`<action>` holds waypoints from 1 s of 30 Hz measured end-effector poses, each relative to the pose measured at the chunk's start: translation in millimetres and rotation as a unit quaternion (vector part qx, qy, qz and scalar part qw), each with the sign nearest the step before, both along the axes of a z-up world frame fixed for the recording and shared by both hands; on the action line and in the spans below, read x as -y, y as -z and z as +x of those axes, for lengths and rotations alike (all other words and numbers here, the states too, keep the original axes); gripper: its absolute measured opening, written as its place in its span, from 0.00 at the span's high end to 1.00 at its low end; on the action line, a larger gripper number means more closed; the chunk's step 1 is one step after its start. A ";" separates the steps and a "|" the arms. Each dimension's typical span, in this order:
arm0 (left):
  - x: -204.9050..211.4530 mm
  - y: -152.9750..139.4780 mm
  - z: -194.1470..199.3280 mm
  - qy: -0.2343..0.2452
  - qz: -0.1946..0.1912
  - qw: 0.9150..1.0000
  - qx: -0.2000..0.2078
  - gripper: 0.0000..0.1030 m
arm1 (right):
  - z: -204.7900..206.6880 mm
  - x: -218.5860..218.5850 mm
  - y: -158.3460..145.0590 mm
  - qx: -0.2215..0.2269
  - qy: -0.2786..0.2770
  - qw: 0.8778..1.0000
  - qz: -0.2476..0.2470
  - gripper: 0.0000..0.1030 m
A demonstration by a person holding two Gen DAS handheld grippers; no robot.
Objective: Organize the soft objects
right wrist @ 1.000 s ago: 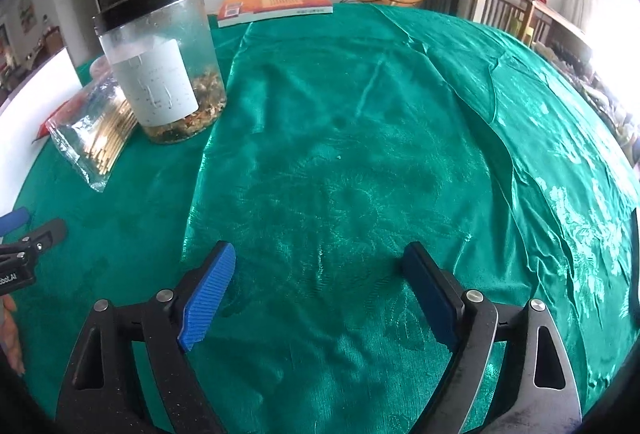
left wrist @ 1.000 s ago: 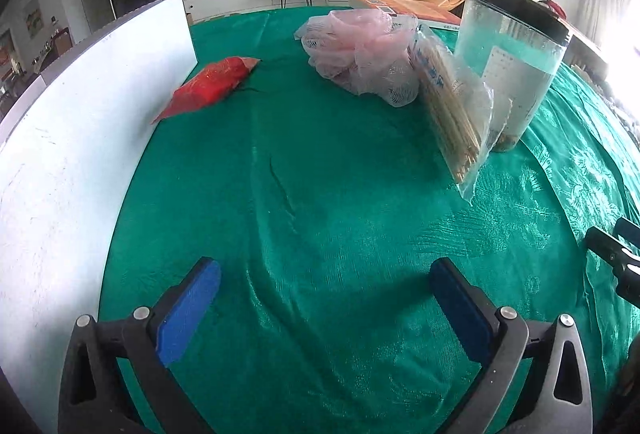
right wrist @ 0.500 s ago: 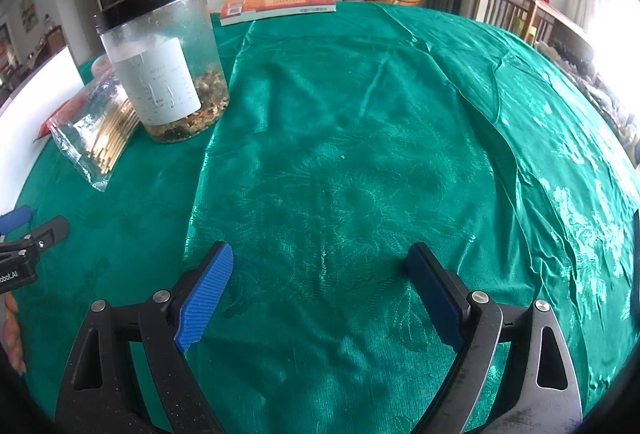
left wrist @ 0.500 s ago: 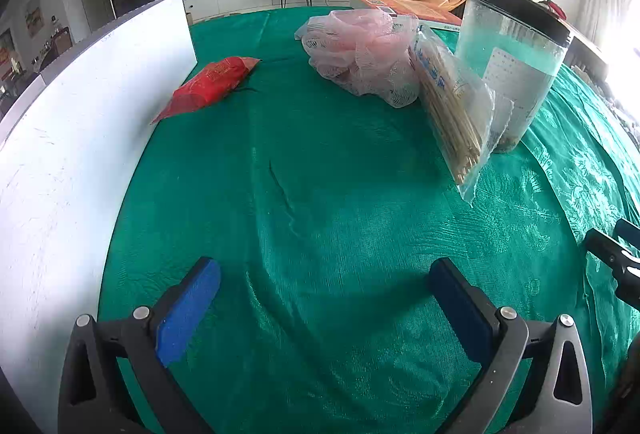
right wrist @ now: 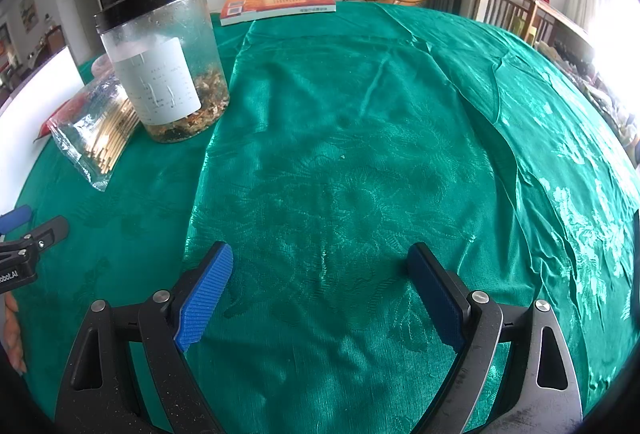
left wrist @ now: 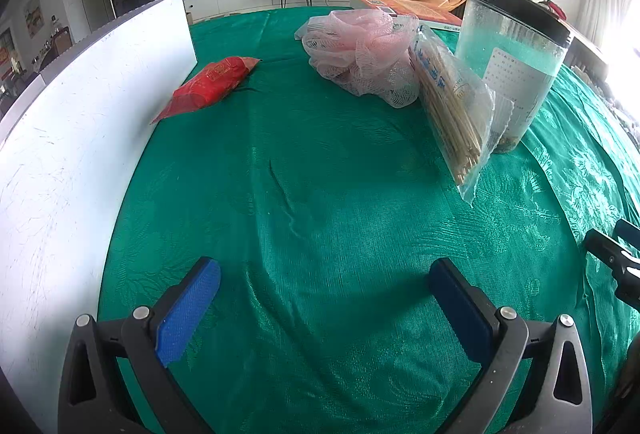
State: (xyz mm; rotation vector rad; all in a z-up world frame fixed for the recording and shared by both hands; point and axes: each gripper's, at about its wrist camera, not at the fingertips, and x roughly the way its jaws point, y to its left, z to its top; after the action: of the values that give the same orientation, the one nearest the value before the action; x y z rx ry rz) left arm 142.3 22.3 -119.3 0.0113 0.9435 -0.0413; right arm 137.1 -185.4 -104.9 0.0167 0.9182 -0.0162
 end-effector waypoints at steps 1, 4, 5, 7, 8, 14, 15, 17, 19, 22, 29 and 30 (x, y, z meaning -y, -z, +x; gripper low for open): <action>0.0 0.0 0.1 0.000 0.000 1.000 0.000 0.00 | 0.0 0.1 -0.1 0.000 0.000 1.000 0.000 0.12; -0.1 0.0 0.3 0.000 0.000 1.000 0.000 0.00 | -0.2 0.1 -0.2 0.000 0.000 1.000 0.000 0.12; -0.2 0.1 0.8 0.000 0.000 1.000 0.000 0.00 | -0.2 0.1 -0.3 0.000 0.000 1.000 0.000 0.12; -0.1 0.0 0.3 0.000 0.000 1.000 0.000 0.00 | -0.3 0.1 -0.4 0.000 0.000 1.000 0.000 0.12; -0.2 0.1 0.6 0.000 0.000 1.000 0.000 0.00 | -0.4 0.0 -0.3 0.000 0.000 1.000 0.000 0.12; -0.2 0.1 0.6 0.000 0.000 1.000 0.000 0.00 | -0.6 0.2 -0.6 0.000 0.000 1.000 0.000 0.12; -0.2 0.2 0.9 0.000 0.000 1.000 0.000 0.00 | -0.6 0.2 -0.6 0.000 0.000 1.000 0.000 0.12; -0.1 0.1 0.6 0.000 0.000 1.000 0.000 0.00 | -0.7 0.3 -0.8 0.000 0.000 1.000 0.000 0.12; -0.1 0.2 0.9 0.000 0.000 1.000 0.000 0.00 | -0.8 0.3 -0.8 0.000 0.000 1.000 0.000 0.12; 0.1 0.0 0.4 0.000 0.000 1.000 0.000 0.00 | -0.9 0.4 -1.0 0.000 0.000 1.000 0.000 0.12; -0.1 0.0 0.9 0.000 0.000 1.000 0.000 0.00 | -1.4 -5.3 -1.2 0.002 -0.013 1.000 -0.003 0.12; 0.2 -0.1 0.3 0.000 0.000 1.000 0.000 0.00 | -1.2 -5.0 -0.8 0.001 -0.013 1.000 -0.001 0.12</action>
State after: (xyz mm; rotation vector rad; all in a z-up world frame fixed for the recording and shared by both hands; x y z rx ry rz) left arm 142.6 22.1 -119.2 0.0106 0.9439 -0.0415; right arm 135.9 -180.4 -104.1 0.0019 0.9157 0.0075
